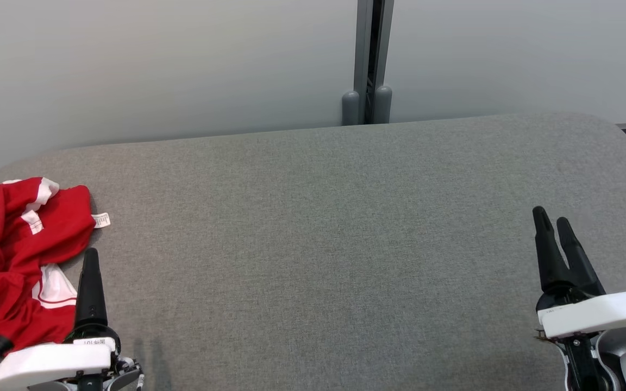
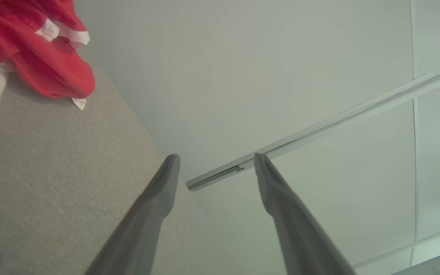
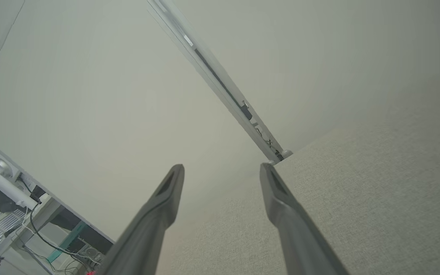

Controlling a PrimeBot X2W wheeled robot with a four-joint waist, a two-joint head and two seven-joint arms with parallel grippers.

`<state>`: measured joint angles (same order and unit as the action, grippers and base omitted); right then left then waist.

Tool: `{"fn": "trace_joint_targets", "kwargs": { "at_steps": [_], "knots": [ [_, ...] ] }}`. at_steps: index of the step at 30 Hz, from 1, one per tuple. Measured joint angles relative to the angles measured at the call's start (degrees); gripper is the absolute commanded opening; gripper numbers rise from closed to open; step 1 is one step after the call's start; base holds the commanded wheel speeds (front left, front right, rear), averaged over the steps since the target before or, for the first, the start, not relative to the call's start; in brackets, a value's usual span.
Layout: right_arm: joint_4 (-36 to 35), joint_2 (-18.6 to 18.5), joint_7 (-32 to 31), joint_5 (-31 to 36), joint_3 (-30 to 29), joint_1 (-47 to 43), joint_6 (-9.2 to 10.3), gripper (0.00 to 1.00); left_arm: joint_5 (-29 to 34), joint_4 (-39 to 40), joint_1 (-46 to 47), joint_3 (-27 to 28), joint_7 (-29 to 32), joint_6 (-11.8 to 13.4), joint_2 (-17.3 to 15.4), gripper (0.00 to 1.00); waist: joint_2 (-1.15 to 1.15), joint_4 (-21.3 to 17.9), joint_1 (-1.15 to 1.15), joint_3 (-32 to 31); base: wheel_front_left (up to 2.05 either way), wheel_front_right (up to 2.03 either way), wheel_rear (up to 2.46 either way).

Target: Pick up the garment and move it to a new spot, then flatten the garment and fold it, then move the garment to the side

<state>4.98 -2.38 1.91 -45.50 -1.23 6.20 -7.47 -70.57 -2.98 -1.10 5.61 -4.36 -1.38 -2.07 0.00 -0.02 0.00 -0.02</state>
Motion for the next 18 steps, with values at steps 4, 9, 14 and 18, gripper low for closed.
{"fn": "trace_joint_targets", "kwargs": {
  "at_steps": [4, 9, 14, 18],
  "knots": [
    [-1.5, 0.0, 0.9, 5.2, 0.7, 0.2, 0.0, 1.0, 5.8, 2.3, 0.0, -1.8, -0.7, 1.1, -0.1, 1.0, 0.0, 0.0, 0.0, 0.1, 0.0, 0.0, 0.0],
    [-3.0, 0.1, 1.8, 10.0, 0.5, 0.3, -0.01, 1.0, 13.4, 4.3, 0.0, -4.8, -1.6, 3.3, -0.2, 1.0, 0.0, 0.0, 0.0, 0.2, 0.0, 0.0, 0.0],
    [-4.0, 0.2, 2.8, 13.7, 2.3, 0.2, -0.01, 1.0, 21.6, 5.7, 0.0, -7.8, -2.3, 5.2, -0.2, 1.0, 0.0, -0.1, 0.0, 0.2, 0.0, 0.0, 0.0],
    [-4.2, 0.1, 3.5, 17.0, 3.3, 0.1, -0.01, 1.0, 27.1, 5.9, 0.0, -10.0, -2.9, 6.7, -0.3, 1.0, 0.0, -0.1, 0.0, 0.2, 0.0, 0.0, 0.0]
  ]
}}
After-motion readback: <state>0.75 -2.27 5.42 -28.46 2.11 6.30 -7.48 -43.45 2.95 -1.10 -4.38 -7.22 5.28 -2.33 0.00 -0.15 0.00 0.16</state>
